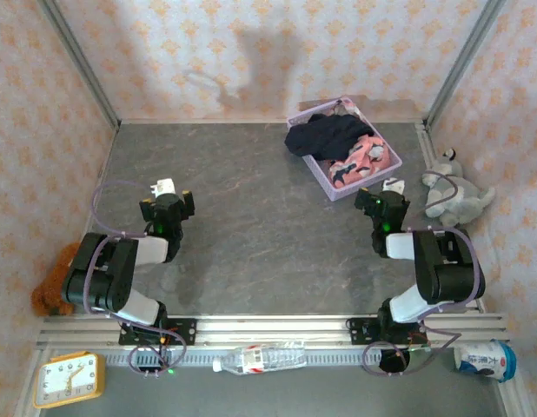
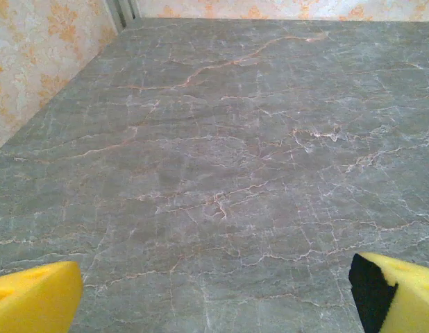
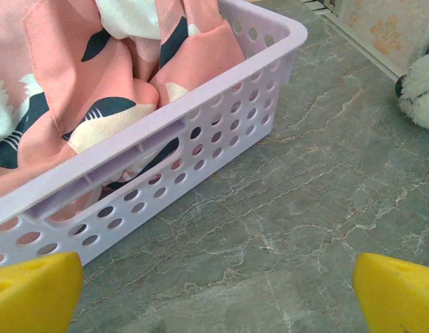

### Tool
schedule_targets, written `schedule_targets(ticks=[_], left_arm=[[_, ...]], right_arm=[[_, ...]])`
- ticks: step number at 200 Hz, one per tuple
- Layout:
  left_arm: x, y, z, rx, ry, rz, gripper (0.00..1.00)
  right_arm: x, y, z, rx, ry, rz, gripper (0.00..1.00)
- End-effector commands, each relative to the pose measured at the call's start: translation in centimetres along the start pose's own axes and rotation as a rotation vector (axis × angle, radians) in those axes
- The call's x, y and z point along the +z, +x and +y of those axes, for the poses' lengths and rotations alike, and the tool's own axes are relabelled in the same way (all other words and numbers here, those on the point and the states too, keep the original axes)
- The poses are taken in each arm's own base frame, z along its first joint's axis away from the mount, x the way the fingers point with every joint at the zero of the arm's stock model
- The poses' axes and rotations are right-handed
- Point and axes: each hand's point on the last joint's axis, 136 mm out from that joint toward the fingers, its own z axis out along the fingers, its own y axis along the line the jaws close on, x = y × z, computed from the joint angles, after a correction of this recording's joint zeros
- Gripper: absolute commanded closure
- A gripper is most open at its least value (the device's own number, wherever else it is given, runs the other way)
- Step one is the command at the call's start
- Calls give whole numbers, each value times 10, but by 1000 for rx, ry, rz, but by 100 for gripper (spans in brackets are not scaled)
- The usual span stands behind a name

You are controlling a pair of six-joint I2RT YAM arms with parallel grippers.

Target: Fold and stack the mixed laundry pile

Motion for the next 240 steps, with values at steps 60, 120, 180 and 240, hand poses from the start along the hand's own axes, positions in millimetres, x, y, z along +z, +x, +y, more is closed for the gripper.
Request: schedule_targets(ticks=[60, 120, 180, 240], left_arm=[[1, -17, 1, -11, -11, -47, 0], [1, -17, 1, -11, -10, -47, 0], [1, -17, 1, -12, -10, -46, 0], [-1, -23, 3, -14, -22, -38, 0]], right_arm=[[0, -10, 0, 6, 0, -34, 1], [0, -11, 0, 7, -1, -35, 1], [1, -10, 0, 6, -1, -31, 1], [-7, -22, 1, -4, 2, -21, 1]])
